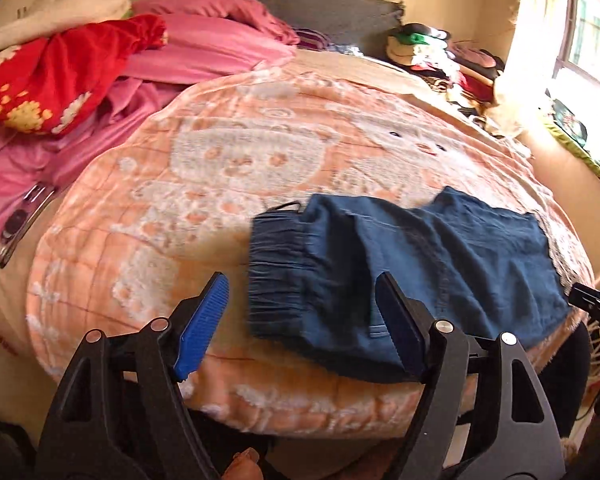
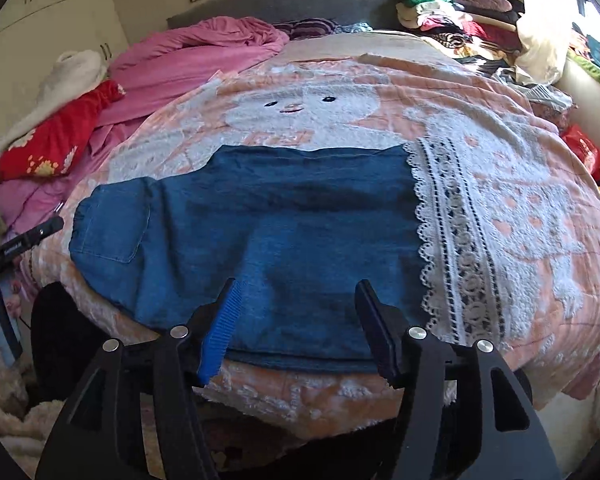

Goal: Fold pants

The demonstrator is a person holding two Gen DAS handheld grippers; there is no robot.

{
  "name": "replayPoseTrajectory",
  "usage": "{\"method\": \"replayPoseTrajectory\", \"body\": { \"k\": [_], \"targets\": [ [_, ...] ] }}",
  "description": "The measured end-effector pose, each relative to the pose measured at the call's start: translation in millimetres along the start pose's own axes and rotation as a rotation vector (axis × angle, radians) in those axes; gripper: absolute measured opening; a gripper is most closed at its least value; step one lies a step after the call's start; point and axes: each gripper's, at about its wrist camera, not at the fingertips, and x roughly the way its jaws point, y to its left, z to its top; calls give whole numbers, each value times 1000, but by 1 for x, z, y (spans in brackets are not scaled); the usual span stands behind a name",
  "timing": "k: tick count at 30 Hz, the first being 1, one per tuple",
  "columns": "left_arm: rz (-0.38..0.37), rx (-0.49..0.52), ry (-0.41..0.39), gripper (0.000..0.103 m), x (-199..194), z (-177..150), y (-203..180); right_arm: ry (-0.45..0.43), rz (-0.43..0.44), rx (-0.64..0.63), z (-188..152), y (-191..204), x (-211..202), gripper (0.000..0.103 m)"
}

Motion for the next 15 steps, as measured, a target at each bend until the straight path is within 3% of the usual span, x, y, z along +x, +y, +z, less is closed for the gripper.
{"method": "replayPoseTrajectory", "body": {
  "k": [3,6,7,8,9,13,15],
  "targets": [
    [13,-74,48,71,17,-4,18,10,-8,-41,7,10,12,65],
    [-35,-110,97,69,40,-12,15,32,-16,-38,9,7,24,65],
    [-59,-114,105,60,47,-14,11,50,-1,-31,8,6,30,65],
    [-66,-114,111,43,52,-16,8,69,7,-22,5,4,35,65],
    [-51,-108,112,42,53,-16,4,91,3,-15,2,3,40,65],
    [-40,-93,43,37,32,-1,12,150,-20,-28,-13,4,49,65],
    [7,-57,13,37,22,4,17,157,-27,-39,-18,5,48,65]
  ]
}}
